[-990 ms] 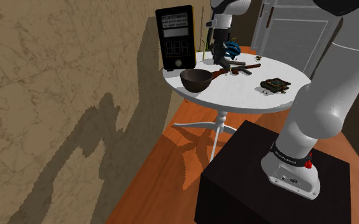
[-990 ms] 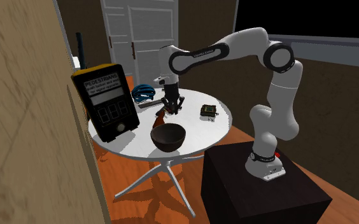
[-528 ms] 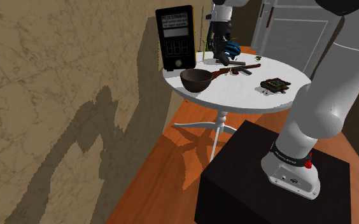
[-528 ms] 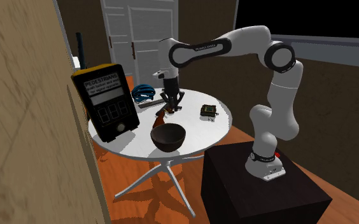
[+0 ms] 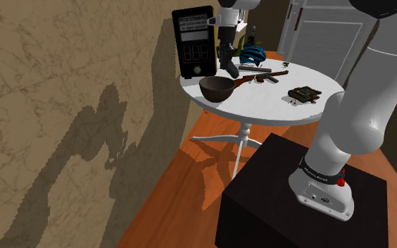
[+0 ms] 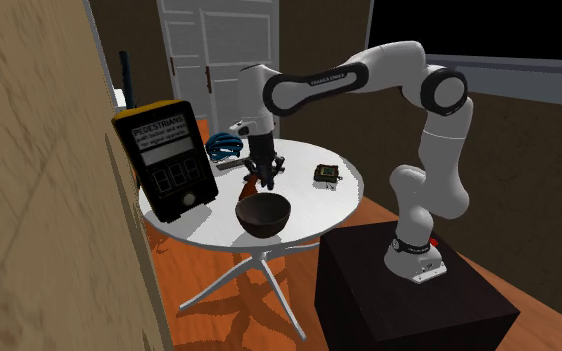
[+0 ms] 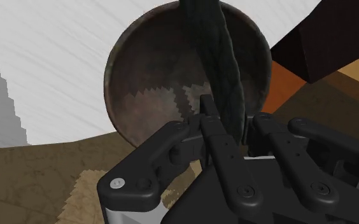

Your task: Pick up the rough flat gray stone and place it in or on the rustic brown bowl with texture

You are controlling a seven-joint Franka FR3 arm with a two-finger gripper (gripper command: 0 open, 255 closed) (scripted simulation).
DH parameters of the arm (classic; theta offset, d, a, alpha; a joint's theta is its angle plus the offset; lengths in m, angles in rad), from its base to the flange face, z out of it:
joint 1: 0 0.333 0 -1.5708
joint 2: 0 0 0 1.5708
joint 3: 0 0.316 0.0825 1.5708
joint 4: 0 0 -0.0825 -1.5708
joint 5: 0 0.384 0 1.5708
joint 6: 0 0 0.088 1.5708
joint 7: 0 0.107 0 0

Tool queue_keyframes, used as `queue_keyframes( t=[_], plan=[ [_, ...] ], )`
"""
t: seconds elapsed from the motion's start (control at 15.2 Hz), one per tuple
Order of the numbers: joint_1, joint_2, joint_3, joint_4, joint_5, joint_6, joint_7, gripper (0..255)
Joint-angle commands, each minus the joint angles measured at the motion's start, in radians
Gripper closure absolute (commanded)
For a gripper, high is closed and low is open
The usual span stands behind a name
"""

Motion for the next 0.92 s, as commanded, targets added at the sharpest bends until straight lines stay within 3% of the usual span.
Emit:
queue_keyframes(
  t=[0.0, 0.13, 0.86],
  plan=[
    [0.021, 0.021, 0.022, 0.023, 0.016, 0.001, 0.041, 255],
    [0.048, 0.046, 0.050, 0.044, 0.033, 0.008, 0.091, 255],
    [0.048, 0.068, 0.050, -0.080, 0.046, 0.150, 0.068, 255]
  ],
)
